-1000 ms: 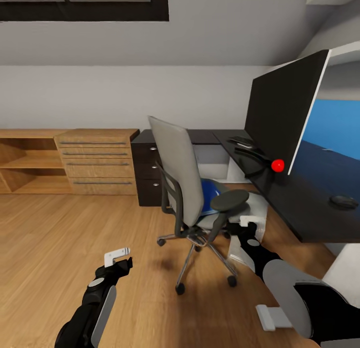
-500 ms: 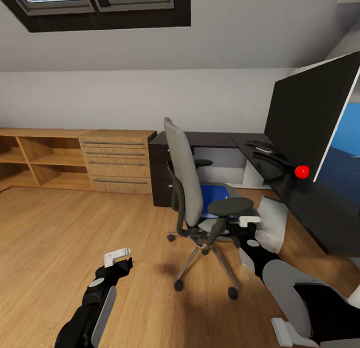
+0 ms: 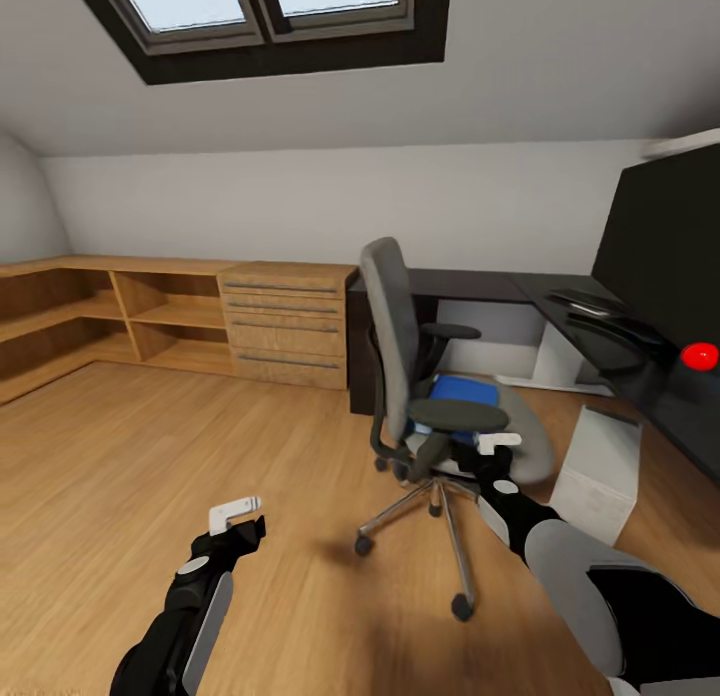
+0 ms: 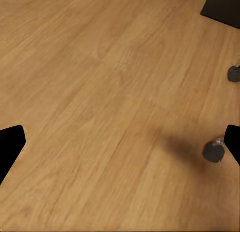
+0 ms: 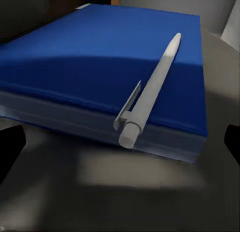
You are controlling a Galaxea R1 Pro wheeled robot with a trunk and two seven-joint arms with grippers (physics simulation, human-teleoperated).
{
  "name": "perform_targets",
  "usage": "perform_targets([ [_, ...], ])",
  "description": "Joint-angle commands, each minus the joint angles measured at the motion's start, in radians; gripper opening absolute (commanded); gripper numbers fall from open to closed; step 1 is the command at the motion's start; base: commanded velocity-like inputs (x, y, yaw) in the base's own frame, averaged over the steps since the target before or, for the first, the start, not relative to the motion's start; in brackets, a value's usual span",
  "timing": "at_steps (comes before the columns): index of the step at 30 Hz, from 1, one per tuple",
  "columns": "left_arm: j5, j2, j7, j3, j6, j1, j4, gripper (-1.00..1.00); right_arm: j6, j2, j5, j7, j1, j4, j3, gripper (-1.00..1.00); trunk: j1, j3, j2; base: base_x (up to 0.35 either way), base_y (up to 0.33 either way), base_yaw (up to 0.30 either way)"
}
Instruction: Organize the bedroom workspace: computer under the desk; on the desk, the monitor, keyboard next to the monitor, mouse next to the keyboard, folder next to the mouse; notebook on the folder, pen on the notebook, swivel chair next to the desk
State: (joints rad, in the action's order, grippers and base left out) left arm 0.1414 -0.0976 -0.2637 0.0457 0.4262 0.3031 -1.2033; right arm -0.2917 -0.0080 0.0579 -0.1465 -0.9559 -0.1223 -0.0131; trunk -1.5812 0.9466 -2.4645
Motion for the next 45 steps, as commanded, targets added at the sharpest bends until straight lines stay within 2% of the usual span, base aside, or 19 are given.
perform_targets([
  [1,0.010,-0.001,-0.006,0.000,0.003,0.001,-0.001,1.00,-0.003,0.003,0.009,-0.004,-0.001,-0.001,-0.002,1.00,0.000,0.000,-0.001,-0.003,0.038,0.220],
  [3,0.010,-0.001,-0.006,0.000,0.003,0.001,-0.001,1.00,-0.004,0.012,0.010,-0.004,-0.001,-0.002,-0.004,1.00,0.000,-0.002,-0.001,-0.001,0.012,0.196],
  [8,0.009,-0.001,-0.006,0.000,0.003,0.001,-0.001,1.00,-0.004,0.013,0.010,-0.004,-0.001,-0.002,-0.005,1.00,0.000,-0.003,-0.001,0.000,0.002,0.034],
  [20,0.010,0.001,-0.005,0.002,0.003,0.001,-0.002,1.00,-0.003,0.010,0.008,-0.002,-0.001,-0.002,-0.007,1.00,0.000,-0.012,-0.001,0.000,0.000,-0.196],
  [24,0.010,0.002,-0.005,0.002,0.003,0.001,-0.004,1.00,-0.002,0.005,0.002,0.017,-0.001,-0.002,-0.010,1.00,0.000,-0.015,-0.001,0.000,0.000,-0.213],
  [26,0.010,0.002,-0.006,0.003,0.002,0.001,-0.007,1.00,-0.001,0.003,-0.037,0.053,-0.001,-0.002,-0.011,1.00,0.000,-0.016,-0.001,0.000,0.000,-0.077],
  [29,0.010,0.002,-0.006,0.004,0.002,0.001,-0.008,1.00,-0.001,0.001,-0.072,0.081,-0.001,-0.002,-0.012,1.00,0.000,-0.016,-0.001,0.000,0.000,-0.030],
  [32,0.010,0.003,-0.006,0.005,0.002,0.001,-0.008,1.00,0.000,0.000,-0.137,0.095,-0.001,-0.003,-0.016,1.00,0.000,-0.016,-0.001,0.000,0.000,-0.010],
  [36,0.010,0.003,-0.007,0.006,0.002,0.001,-0.009,1.00,0.007,-0.013,-0.282,0.097,-0.001,-0.005,-0.024,1.00,0.000,-0.016,-0.001,0.000,0.000,-0.003],
  [45,0.010,0.003,-0.008,0.006,0.003,0.001,-0.009,1.00,0.032,-0.039,-0.505,0.086,-0.001,-0.012,-0.027,1.00,0.000,-0.016,-0.001,0.000,0.000,0.000],
])
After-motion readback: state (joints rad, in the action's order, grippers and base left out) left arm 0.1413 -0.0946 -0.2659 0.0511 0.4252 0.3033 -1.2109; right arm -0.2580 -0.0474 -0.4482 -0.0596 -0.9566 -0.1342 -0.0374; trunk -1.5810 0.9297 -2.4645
